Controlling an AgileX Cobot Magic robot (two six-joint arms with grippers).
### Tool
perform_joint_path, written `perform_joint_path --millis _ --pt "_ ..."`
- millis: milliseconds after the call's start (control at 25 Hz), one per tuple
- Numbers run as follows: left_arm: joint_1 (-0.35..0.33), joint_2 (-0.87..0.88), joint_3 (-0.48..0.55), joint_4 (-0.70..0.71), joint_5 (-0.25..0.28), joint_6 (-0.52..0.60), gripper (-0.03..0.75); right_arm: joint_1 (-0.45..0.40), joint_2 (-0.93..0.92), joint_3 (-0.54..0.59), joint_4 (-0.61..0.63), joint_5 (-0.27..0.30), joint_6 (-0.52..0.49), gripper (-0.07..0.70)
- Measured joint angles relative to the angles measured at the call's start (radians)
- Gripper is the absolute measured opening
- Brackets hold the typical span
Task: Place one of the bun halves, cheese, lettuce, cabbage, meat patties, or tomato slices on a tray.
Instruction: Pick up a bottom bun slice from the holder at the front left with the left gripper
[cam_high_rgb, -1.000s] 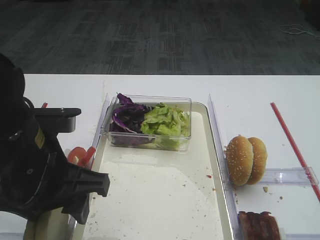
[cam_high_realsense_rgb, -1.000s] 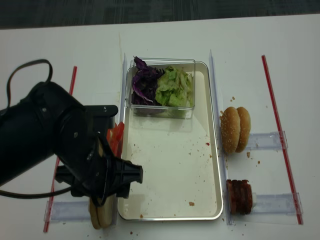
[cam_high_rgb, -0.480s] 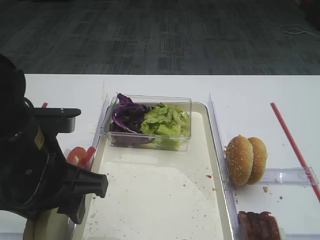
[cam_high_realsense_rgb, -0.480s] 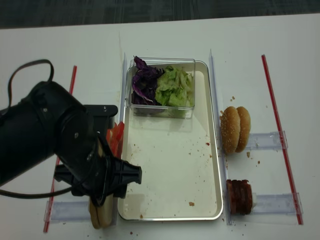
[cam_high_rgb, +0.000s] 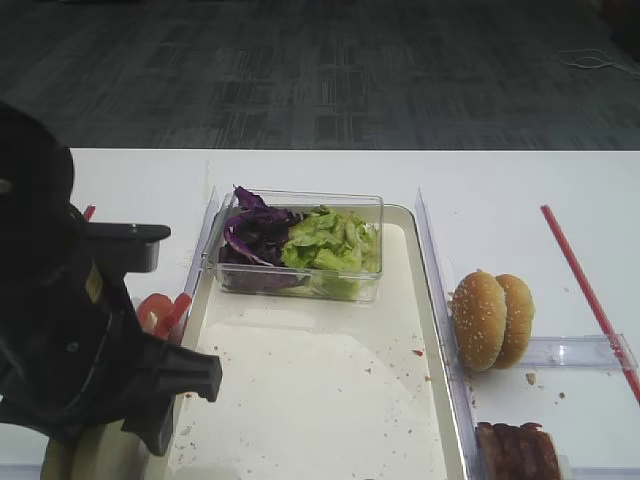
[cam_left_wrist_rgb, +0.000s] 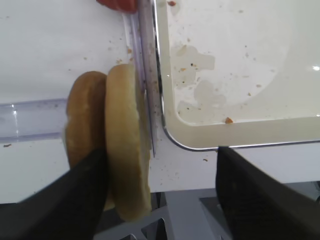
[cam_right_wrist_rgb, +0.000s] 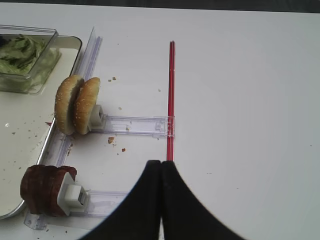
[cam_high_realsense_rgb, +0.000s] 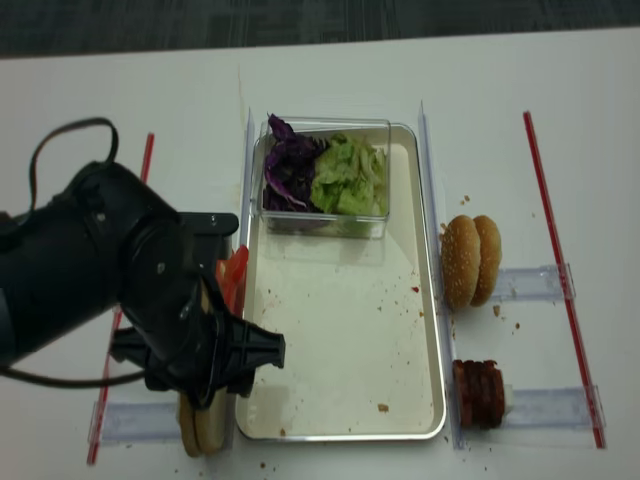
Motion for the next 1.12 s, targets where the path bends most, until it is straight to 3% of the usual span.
perform_joint_path --millis 560,1120 --pt "0.0 0.043 0.011 0.0 -0.01 0.003 0.409 0.0 0.0 0.0 0.0 0.0 0.0 0.315" --pt "0.0 0.043 0.011 0.016 -0.005 0.004 0.177 0.0 0.0 0.0 0.0 0.002 0.0 0.315"
